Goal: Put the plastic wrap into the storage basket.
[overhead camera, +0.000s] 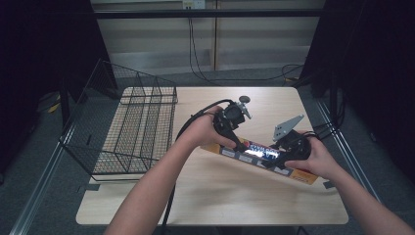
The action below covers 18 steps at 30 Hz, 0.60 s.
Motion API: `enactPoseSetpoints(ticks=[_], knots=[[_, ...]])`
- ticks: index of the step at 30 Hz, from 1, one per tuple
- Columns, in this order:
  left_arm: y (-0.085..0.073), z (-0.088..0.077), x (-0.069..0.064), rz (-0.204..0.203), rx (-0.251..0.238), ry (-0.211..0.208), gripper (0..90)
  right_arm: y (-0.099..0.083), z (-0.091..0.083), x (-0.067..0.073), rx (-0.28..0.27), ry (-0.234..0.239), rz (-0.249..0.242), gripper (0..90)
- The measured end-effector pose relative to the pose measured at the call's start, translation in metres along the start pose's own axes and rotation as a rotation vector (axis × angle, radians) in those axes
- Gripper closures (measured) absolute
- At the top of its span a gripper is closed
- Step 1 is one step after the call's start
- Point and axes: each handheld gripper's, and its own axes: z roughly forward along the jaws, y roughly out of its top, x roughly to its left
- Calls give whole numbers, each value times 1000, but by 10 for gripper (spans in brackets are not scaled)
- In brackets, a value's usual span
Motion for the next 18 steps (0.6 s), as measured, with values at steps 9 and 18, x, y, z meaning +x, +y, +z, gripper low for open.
enactPoseSetpoints(ticks=[9, 18], knots=[[6, 17, -9, 71, 77, -48, 193, 5, 1, 1, 15, 25, -45, 438], [11, 27, -20, 148, 160, -64, 309, 8, 1, 1, 1, 57, -78, 436]])
